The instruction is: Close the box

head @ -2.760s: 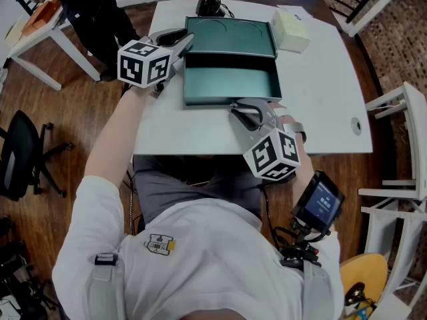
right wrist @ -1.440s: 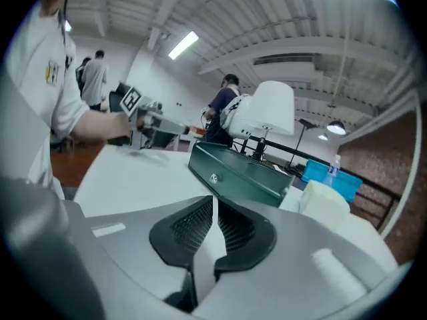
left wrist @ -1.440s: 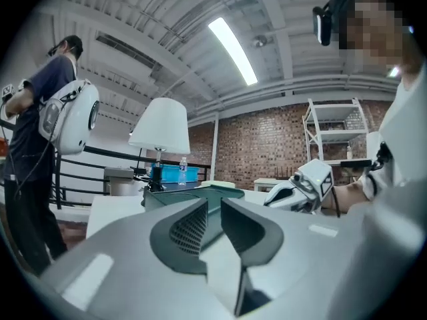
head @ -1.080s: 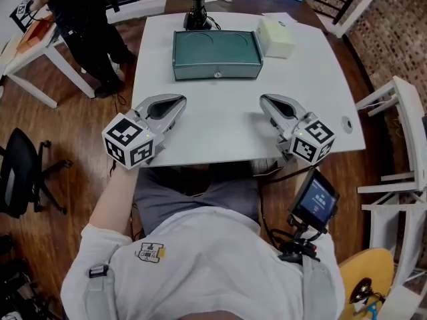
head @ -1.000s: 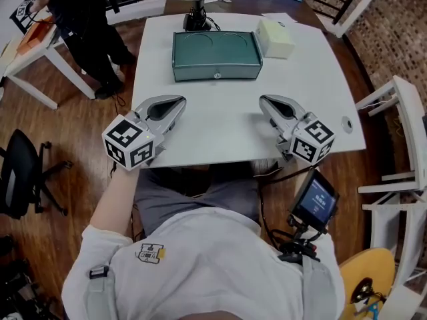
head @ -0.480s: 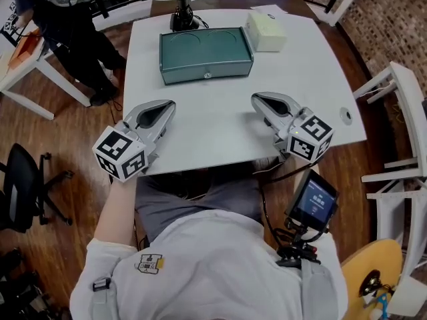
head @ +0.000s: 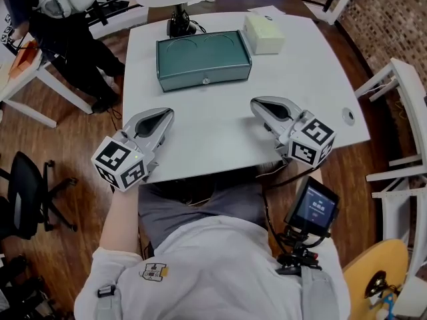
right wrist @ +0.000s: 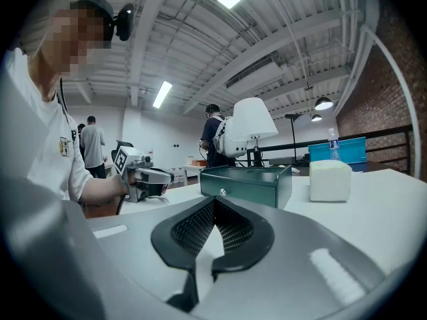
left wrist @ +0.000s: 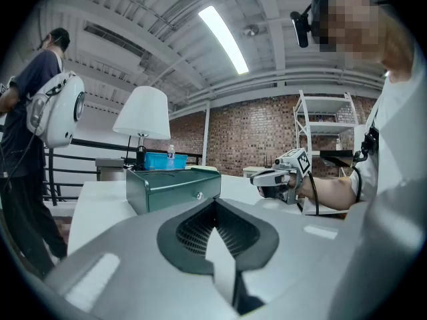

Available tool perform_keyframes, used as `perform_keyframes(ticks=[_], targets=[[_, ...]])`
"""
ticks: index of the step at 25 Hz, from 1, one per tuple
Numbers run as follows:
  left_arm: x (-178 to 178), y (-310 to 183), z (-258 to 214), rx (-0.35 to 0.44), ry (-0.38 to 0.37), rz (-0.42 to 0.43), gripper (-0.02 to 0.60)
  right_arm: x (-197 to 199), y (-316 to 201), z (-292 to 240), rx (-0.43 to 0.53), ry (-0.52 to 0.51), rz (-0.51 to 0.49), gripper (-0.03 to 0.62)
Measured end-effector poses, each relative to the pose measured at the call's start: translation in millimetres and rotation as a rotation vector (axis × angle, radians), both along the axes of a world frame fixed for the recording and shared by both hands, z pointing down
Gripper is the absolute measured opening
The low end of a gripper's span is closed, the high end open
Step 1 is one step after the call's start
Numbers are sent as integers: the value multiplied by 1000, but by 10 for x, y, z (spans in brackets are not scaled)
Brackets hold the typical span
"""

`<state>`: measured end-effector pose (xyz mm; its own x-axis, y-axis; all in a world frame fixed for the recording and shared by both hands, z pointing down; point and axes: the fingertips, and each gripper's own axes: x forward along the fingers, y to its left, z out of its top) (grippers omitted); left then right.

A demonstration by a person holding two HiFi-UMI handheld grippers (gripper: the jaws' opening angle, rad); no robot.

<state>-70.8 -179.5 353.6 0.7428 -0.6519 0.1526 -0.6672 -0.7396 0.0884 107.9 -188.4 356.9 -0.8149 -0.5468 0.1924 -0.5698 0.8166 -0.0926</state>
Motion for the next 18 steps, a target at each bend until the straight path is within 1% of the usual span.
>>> perform_keyframes(ticks=[18], targets=[[-2, 2, -28, 8, 1, -2, -2, -3, 4, -35, 3, 1, -1, 0]])
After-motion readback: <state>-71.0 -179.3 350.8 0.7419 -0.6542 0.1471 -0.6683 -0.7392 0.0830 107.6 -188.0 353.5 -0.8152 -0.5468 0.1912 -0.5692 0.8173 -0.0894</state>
